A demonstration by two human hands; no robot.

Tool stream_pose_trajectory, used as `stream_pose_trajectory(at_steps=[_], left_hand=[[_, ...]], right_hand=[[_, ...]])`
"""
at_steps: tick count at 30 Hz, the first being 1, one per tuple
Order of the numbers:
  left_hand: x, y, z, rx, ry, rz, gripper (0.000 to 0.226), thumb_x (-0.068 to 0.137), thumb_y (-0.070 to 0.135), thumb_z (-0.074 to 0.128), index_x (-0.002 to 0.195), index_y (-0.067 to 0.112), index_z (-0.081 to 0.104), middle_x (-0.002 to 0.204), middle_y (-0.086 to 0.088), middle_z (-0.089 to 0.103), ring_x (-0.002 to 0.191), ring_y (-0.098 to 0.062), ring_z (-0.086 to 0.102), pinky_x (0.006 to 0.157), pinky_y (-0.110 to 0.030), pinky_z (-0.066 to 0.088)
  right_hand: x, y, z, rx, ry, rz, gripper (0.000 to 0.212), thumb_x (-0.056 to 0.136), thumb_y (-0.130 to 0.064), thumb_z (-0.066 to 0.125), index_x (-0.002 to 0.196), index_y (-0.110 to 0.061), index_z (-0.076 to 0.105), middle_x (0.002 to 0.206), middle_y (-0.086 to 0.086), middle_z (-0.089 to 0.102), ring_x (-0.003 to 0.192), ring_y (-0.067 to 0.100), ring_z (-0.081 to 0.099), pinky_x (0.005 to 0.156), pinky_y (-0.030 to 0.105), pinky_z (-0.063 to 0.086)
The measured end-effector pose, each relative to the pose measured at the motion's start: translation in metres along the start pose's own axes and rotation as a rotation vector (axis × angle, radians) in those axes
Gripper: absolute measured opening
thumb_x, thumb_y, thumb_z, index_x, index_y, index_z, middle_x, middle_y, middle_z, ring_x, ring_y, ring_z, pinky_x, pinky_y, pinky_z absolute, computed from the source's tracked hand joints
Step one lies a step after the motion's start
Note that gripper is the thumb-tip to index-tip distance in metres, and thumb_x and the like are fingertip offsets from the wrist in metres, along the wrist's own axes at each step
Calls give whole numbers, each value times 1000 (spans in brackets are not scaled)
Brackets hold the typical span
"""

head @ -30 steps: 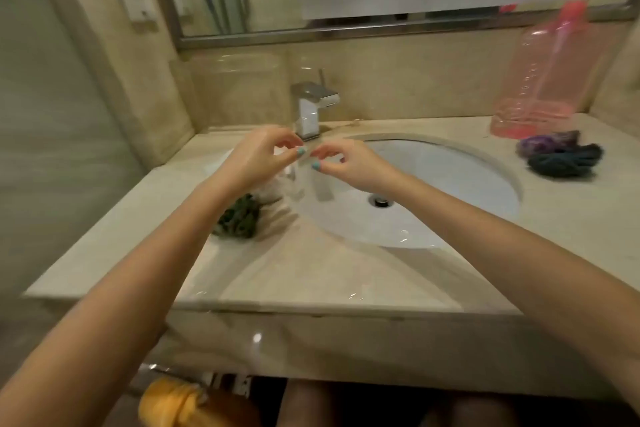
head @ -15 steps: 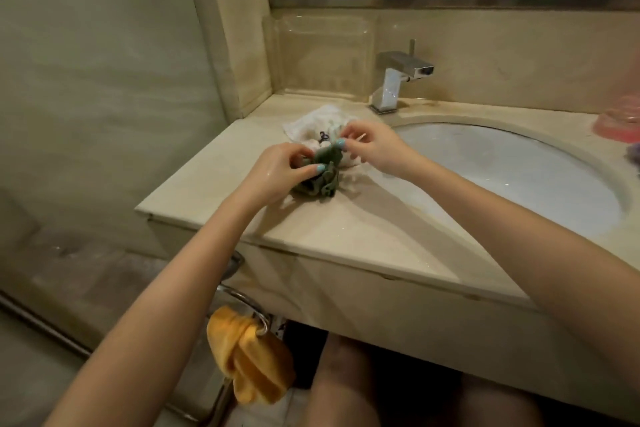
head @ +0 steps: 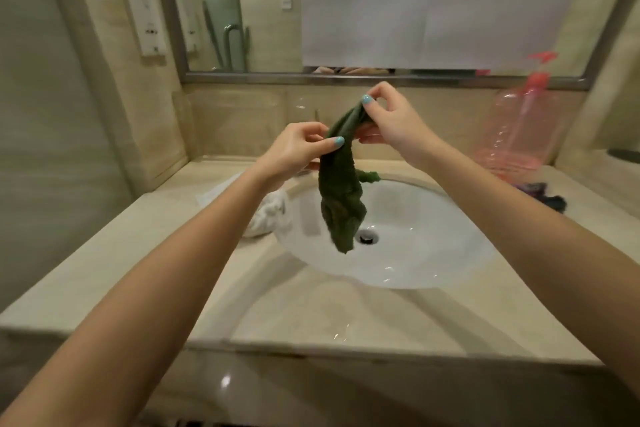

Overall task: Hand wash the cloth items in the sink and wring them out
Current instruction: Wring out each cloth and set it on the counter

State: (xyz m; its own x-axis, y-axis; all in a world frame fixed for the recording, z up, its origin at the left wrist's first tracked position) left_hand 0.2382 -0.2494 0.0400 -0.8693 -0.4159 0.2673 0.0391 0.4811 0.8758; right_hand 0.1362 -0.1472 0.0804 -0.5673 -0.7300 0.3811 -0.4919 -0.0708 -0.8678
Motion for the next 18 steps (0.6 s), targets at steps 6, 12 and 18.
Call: stream_pose_trajectory(at_steps=[6, 12, 18], left_hand=[[53, 21, 50, 211, -223, -47, 18, 93, 30, 63, 98, 13, 67, 99, -12, 68, 100, -26, 65, 91, -39, 54], [69, -14, 77, 327, -390, -153, 41, 96, 36, 57, 123, 5, 57, 121, -10, 61, 116, -24, 56, 97, -44, 50], [80, -20, 82, 320, -369, -113, 21, 102, 33, 45, 98, 18, 60, 97, 0, 60, 96, -16, 60, 79, -28, 53]], right_hand=[[4, 24, -80, 217, 105, 156, 15, 103, -8, 39, 92, -14, 47, 97, 11, 53, 90, 23, 62, 80, 38, 57], [-6, 61, -125, 278, 203, 226, 17, 99, -4, 42, 93, -10, 57, 92, 7, 50, 84, 16, 53, 72, 26, 49], [-1, 77, -148, 89, 168, 178, 8, 97, -5, 52, 102, -8, 58, 96, 8, 56, 93, 22, 59, 78, 29, 53]])
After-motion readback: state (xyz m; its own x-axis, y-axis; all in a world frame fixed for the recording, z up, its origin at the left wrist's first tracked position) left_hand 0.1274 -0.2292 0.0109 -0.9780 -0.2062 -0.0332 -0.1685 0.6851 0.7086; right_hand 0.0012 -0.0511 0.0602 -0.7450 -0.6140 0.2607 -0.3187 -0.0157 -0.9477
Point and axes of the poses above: each hand's wrist, its own x-axis towards the middle knuckle, its own z-axis out of the palm, y = z × x, the point moved 8 cm from there along x, towards the middle knuckle
